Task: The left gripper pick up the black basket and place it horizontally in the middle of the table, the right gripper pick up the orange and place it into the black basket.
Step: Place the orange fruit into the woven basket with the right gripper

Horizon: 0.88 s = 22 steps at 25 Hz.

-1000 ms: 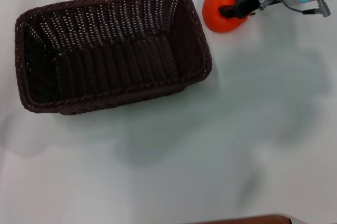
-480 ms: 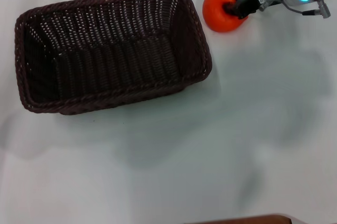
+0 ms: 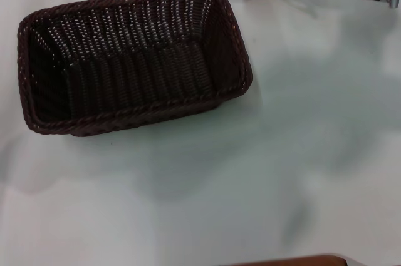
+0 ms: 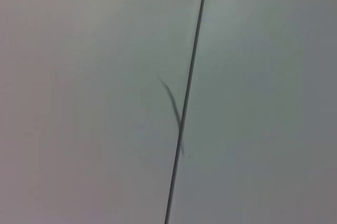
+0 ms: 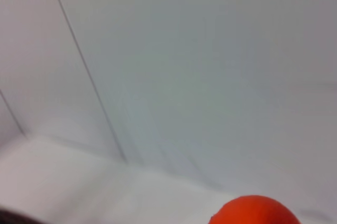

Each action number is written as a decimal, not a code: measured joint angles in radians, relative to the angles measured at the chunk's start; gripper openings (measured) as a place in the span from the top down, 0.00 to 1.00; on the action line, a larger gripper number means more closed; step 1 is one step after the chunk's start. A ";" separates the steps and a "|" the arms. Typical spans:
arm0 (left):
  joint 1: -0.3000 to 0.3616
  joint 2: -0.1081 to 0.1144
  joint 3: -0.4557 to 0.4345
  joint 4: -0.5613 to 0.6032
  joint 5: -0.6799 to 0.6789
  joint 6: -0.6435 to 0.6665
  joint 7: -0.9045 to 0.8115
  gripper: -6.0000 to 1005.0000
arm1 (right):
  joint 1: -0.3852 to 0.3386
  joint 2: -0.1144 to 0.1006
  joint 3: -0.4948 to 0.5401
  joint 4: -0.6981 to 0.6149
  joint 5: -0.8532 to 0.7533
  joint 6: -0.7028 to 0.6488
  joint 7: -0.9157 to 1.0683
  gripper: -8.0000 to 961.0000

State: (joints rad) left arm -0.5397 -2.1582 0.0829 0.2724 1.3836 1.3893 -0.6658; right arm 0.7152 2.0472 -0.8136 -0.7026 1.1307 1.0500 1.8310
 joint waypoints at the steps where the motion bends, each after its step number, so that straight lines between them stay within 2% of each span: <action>1: 0.001 0.000 0.000 -0.002 0.000 0.002 0.000 0.50 | -0.009 -0.001 0.014 0.000 0.053 0.030 -0.028 0.83; 4: 0.008 0.000 0.000 -0.002 0.004 0.010 0.000 0.50 | -0.029 -0.003 0.048 -0.003 0.200 0.138 -0.111 0.87; 5: 0.009 0.000 0.000 -0.002 0.005 0.012 0.000 0.50 | -0.033 -0.005 0.055 -0.002 0.281 0.227 -0.153 0.88; 8: 0.010 0.000 0.000 -0.007 0.007 0.013 0.000 0.50 | -0.027 -0.004 0.045 0.000 0.321 0.298 -0.175 0.91; 10: 0.010 0.000 0.000 -0.013 0.008 0.013 0.000 0.50 | -0.010 0.002 0.007 0.005 0.327 0.350 -0.189 0.92; 14: 0.011 0.000 0.000 -0.015 0.007 0.016 0.000 0.50 | 0.012 0.019 -0.122 0.012 0.325 0.363 -0.202 0.92; 17: 0.011 0.000 0.000 -0.015 0.007 0.025 0.000 0.50 | 0.019 0.030 -0.188 0.019 0.325 0.357 -0.196 0.81; 22: 0.013 0.000 0.000 -0.015 0.008 0.031 0.000 0.50 | 0.014 0.037 -0.207 0.028 0.338 0.357 -0.207 0.66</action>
State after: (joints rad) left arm -0.5263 -2.1583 0.0829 0.2574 1.3913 1.4205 -0.6658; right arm 0.7289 2.0837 -1.0206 -0.6744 1.4682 1.4072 1.6241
